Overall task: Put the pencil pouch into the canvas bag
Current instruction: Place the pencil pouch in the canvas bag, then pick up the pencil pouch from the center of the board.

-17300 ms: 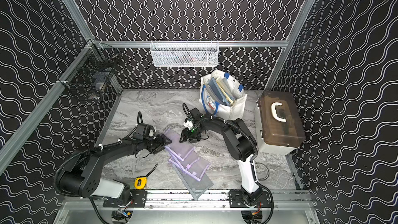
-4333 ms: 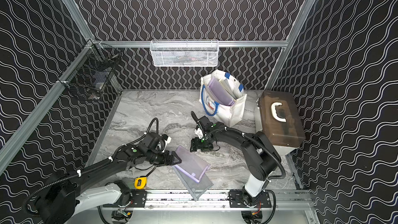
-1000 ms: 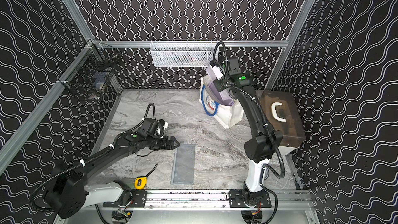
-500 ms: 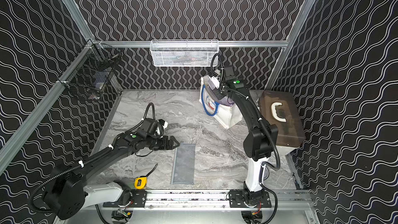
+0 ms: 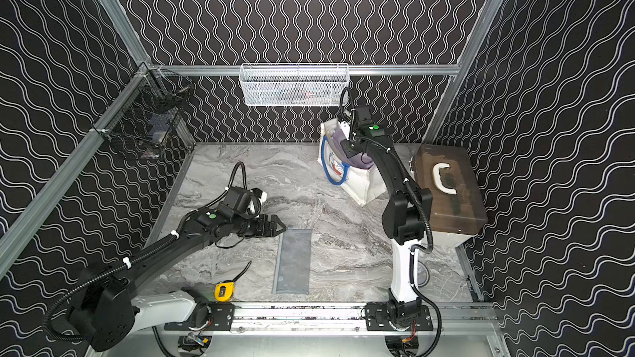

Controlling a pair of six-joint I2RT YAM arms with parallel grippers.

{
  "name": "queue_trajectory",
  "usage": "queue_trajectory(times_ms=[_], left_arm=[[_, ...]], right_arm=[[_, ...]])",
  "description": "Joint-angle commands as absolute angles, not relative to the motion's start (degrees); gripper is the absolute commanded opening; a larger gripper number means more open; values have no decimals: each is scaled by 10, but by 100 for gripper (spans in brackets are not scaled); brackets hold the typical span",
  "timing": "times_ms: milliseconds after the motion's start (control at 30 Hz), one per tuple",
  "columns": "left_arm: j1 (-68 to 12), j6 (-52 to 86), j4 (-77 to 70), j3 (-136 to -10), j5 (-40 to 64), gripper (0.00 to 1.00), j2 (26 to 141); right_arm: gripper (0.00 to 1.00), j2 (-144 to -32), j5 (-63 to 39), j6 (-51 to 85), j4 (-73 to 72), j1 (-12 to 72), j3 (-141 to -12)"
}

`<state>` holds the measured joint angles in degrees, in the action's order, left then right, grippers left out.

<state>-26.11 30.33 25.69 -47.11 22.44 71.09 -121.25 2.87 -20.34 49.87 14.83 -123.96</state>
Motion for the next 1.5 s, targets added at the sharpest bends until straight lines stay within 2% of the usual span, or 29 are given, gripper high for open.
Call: queue_trajectory(times_ms=[0, 100, 300, 367, 567, 633, 867, 967, 1133, 1333, 1467], left_arm=[[-261, 314, 259, -477, 210, 93, 705], [-262, 336, 244, -470, 214, 92, 703], [-272, 353, 233, -468, 200, 92, 701], [-274, 362, 226, -462, 200, 92, 698], [-279, 373, 221, -452, 186, 92, 689], [-279, 371, 220, -448, 183, 92, 691], [-279, 361, 206, -424, 178, 92, 707], [-279, 363, 195, -408, 180, 92, 727], [-279, 366, 177, -389, 187, 91, 751], [-279, 371, 160, -365, 199, 87, 759], [-280, 374, 154, -346, 220, 85, 758]], right_arm=[[0, -1214, 7, -186, 502, 147, -1229], [0, -1223, 12, -161, 496, 147, -1221], [2, -1266, 7, -121, 539, 142, -1285], [10, -1268, 9, -115, 547, 142, -1303], [54, -1192, 14, -77, 503, 143, -1252], [61, -1163, 12, -63, 498, 144, -1232], [68, -998, -23, 9, 495, 171, -1111], [71, -916, -39, 46, 488, 219, -998], [73, -800, -137, 171, 417, 294, -755], [75, -769, -262, 303, 252, 318, -523], [74, -816, -302, 331, 177, 320, -469]])
